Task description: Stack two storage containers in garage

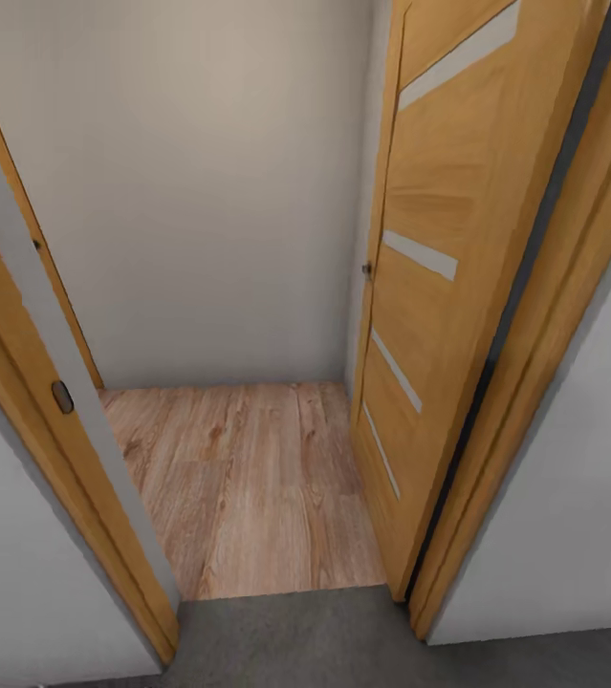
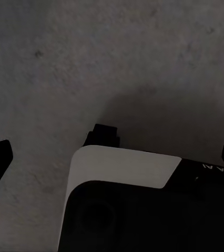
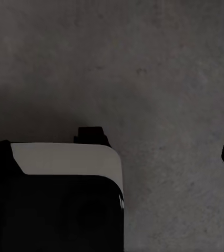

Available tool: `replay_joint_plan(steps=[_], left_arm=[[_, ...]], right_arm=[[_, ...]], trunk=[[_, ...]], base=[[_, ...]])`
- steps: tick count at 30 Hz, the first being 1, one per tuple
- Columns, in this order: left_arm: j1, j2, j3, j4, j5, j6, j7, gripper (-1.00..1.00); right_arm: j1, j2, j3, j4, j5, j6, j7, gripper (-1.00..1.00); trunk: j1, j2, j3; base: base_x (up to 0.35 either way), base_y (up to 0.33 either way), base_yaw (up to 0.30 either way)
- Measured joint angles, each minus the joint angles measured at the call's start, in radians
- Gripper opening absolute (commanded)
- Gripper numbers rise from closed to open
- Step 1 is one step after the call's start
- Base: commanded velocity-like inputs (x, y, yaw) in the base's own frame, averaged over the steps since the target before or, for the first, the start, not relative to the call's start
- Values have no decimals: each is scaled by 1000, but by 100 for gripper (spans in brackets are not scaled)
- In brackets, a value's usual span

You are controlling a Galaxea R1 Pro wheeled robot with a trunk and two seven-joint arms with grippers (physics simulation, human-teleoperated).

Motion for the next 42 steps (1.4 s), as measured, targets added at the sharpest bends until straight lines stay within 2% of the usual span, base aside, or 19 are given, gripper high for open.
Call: replay_joint_plan(steps=[16, 23, 34, 42], left_arm=[[0, 1, 0, 0, 0, 0, 0, 100], [0, -3, 0, 0, 0, 2, 0, 100], [0, -2, 0, 0, 0, 0, 0, 100], [0, -2, 0, 0, 0, 1, 0, 100]], right_arm=[[0, 0, 0, 0, 1, 0, 1, 100], [0, 0, 0, 0, 1, 0, 2, 100], [0, -1, 0, 0, 0, 0, 3, 100], [0, -1, 0, 0, -3, -1, 2, 100]], trunk=[[0, 0, -6], [0, 0, -6], [0, 0, -6], [0, 0, -7]], base=[[301, 0, 247], [74, 0, 16], [238, 0, -1], [24, 0, -182]])
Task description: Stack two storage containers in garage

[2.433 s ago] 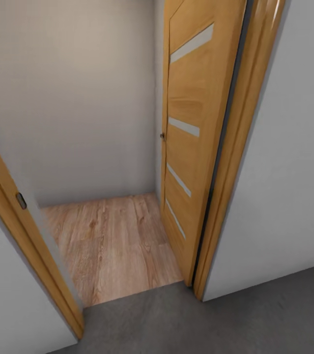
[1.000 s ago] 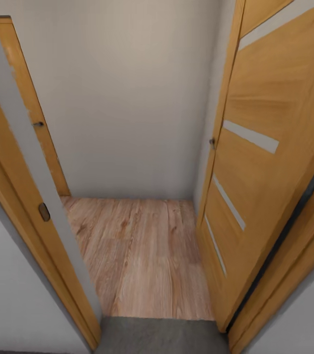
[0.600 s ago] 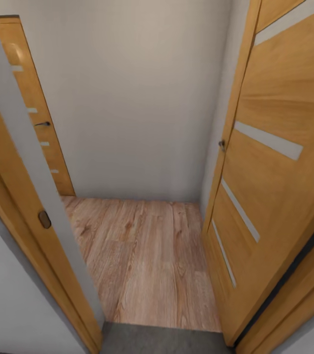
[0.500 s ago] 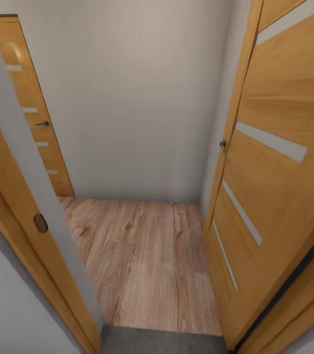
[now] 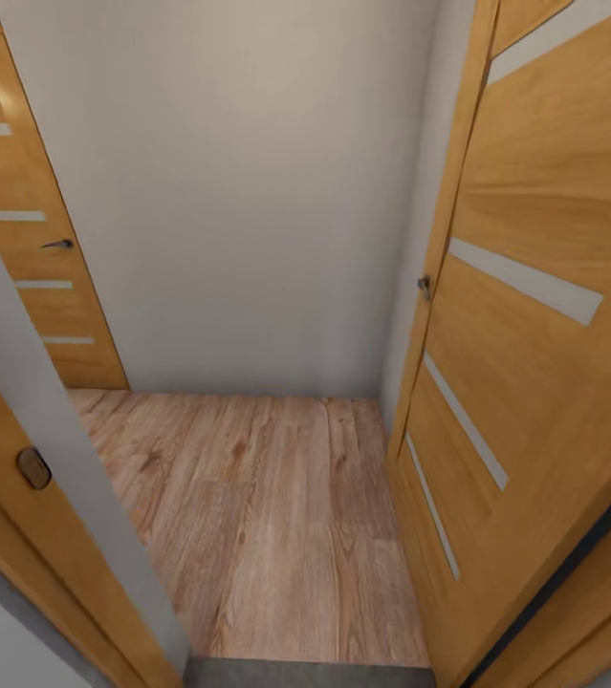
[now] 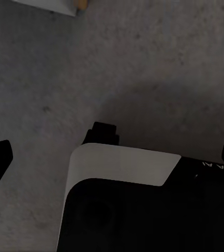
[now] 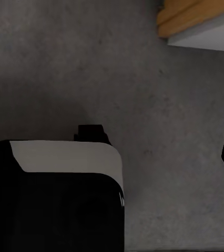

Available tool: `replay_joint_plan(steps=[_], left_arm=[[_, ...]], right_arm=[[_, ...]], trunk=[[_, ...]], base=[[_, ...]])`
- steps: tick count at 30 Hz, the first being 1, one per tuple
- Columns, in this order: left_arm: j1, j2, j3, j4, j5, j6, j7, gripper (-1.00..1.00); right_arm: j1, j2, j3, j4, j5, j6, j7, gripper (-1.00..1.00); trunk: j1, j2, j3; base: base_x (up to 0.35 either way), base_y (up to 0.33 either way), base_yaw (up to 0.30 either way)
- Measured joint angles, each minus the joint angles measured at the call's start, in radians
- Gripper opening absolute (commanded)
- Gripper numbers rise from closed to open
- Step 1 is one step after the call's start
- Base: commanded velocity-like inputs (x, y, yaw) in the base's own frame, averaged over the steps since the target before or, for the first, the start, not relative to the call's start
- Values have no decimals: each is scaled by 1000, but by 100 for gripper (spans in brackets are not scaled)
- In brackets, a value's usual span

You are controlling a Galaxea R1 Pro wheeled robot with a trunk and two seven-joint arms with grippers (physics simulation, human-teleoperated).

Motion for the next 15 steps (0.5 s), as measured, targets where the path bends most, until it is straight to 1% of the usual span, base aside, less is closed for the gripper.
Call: replay_joint_plan(steps=[3, 5, 15], left_arm=[[0, 0, 0, 0, 0, 0, 0, 100], [0, 0, 0, 0, 0, 0, 0, 100], [0, 0, 0, 0, 0, 0, 0, 100]], right_arm=[[0, 0, 0, 0, 0, 0, 0, 100], [0, 0, 0, 0, 0, 0, -1, 100], [0, 1, 0, 0, 0, 0, -2, 100]], trunk=[[0, 0, 0], [0, 0, 0], [-1, 0, 0]], base=[[9, 0, -201], [178, 0, -53], [302, 0, -7]])
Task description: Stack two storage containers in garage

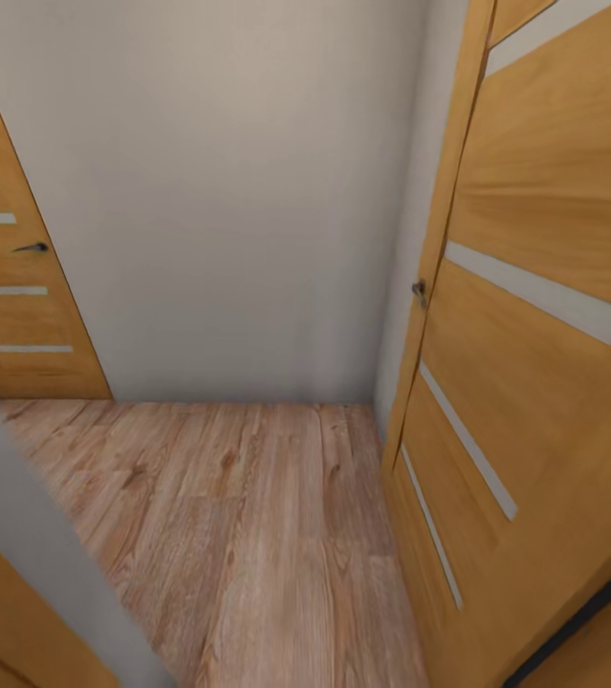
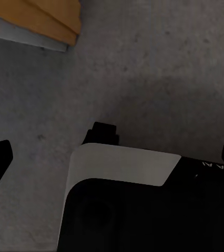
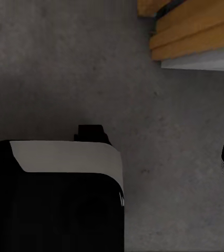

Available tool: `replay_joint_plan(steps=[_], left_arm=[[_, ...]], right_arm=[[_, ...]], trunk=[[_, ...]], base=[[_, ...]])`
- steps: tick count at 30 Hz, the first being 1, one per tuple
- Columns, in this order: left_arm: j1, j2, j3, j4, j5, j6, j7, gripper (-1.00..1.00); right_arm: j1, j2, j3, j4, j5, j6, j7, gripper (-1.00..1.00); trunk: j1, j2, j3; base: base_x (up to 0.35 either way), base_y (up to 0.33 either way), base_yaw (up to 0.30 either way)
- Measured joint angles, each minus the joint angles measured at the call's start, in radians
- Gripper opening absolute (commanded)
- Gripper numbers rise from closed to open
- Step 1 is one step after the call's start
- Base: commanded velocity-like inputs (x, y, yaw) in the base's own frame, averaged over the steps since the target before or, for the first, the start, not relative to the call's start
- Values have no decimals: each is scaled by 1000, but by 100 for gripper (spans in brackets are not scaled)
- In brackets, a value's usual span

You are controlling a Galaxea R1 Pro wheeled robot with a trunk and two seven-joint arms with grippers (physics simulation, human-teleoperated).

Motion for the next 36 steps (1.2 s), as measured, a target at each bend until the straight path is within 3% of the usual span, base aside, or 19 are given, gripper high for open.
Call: replay_joint_plan(steps=[25, 36], left_arm=[[0, 0, 0, 0, 0, 0, 0, 100], [0, 0, 0, 0, 0, 0, 0, 100]], right_arm=[[0, 0, 0, 0, 2, 0, 2, 100], [0, 0, 0, 0, 2, 0, 2, 100]], trunk=[[0, 0, 0], [1, 0, 0]], base=[[310, 0, 0], [72, 0, 0]])
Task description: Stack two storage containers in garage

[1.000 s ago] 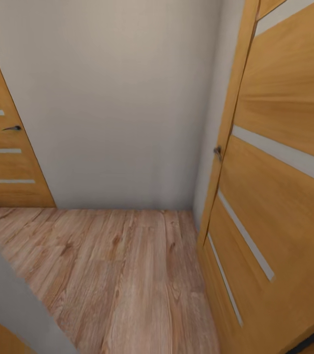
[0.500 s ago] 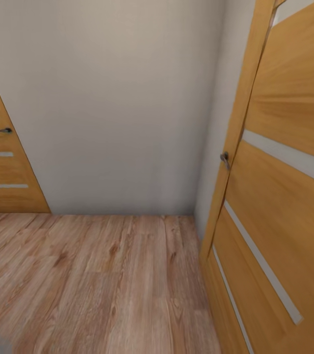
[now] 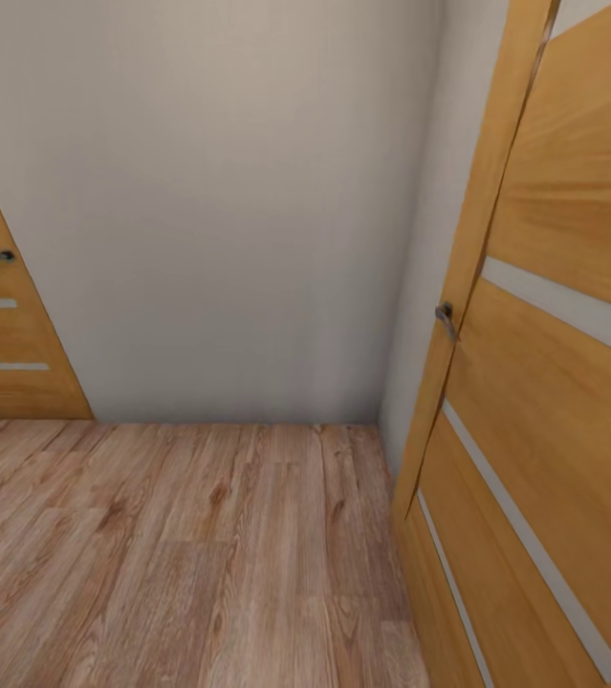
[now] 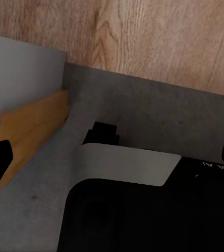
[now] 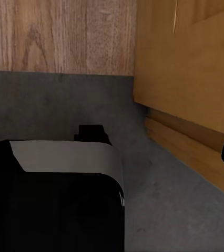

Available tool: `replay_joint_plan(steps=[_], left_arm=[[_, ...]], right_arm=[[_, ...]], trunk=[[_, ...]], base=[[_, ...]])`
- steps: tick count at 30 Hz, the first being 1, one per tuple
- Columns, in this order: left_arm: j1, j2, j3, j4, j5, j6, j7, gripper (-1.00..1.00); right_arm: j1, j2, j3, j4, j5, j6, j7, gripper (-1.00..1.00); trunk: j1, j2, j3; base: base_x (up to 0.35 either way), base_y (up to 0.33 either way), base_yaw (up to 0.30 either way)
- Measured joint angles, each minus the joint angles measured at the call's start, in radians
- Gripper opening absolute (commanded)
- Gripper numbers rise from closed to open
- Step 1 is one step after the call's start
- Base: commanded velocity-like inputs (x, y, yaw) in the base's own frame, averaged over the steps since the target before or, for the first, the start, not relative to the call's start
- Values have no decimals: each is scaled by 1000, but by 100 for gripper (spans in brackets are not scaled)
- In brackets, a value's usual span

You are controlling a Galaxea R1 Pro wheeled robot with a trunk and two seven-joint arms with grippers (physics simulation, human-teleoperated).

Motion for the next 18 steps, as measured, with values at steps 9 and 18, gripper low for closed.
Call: replay_joint_plan(steps=[9, 18], left_arm=[[0, 1, 0, 0, 0, 0, 0, 100], [0, 1, 0, 0, 0, 0, 0, 100]], right_arm=[[0, 1, 0, 0, 0, 0, 0, 100], [0, 0, 0, 0, 0, 0, 0, 100]], trunk=[[-1, 0, 0], [0, 0, 0]], base=[[240, 0, 0], [82, 0, 0]])
